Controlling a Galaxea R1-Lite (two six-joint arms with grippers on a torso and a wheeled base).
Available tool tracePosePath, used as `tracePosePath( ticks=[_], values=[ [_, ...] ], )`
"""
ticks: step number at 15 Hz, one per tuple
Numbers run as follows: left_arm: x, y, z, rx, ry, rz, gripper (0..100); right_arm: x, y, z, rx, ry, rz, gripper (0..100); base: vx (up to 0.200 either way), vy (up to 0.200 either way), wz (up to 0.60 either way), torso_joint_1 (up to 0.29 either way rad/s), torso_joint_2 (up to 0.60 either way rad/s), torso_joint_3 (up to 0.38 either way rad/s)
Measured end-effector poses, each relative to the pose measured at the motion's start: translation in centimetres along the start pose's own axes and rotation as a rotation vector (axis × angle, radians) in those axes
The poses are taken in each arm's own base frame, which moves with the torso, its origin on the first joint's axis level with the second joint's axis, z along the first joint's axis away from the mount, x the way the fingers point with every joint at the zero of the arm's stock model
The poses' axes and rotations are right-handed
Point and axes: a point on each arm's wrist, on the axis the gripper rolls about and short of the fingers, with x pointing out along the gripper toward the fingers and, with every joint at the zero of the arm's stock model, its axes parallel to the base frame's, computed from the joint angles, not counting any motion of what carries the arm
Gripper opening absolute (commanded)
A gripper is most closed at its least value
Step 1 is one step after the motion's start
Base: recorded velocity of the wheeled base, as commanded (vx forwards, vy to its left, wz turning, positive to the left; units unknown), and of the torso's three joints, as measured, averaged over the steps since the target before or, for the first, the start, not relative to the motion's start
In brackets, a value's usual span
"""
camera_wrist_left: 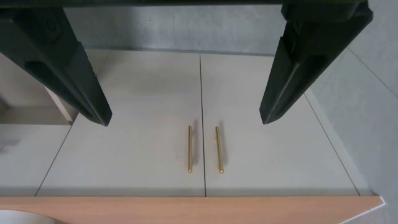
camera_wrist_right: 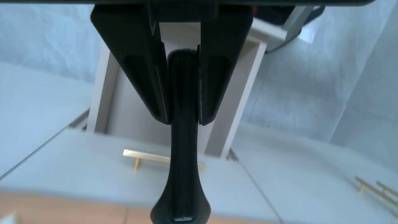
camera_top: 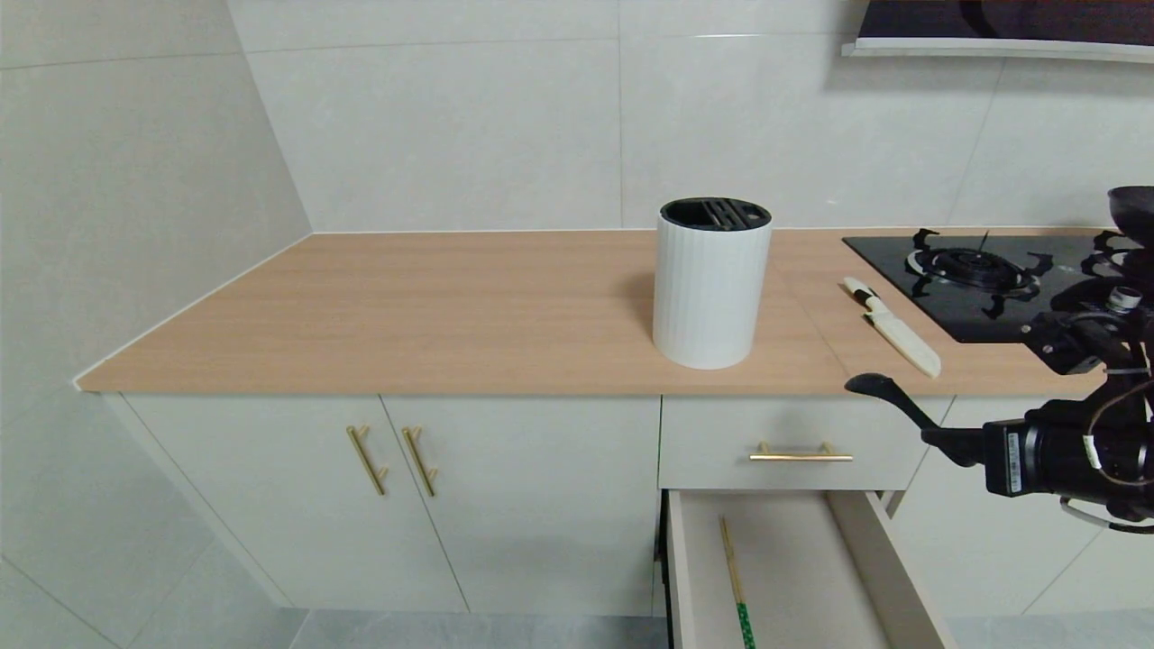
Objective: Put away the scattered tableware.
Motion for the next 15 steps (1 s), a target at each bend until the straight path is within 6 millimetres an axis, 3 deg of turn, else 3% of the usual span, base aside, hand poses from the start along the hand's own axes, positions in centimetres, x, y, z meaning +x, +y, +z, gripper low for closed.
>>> tracePosePath(
  ticks=[10,15],
  values=[
    [0.0,0.0,0.0,0.000,0.000,0.000,100,4.2,-0.9,-2.4,-0.001,0.033,-0.021,0,0.000,0.000,0.00,0.000,0.00,0.000],
    [0.0,0.0,0.0,0.000,0.000,0.000,100,5.0,-1.2,-3.2,0.009,0.073,-0.025,0,0.000,0.000,0.00,0.000,0.00,0.000]
  ],
)
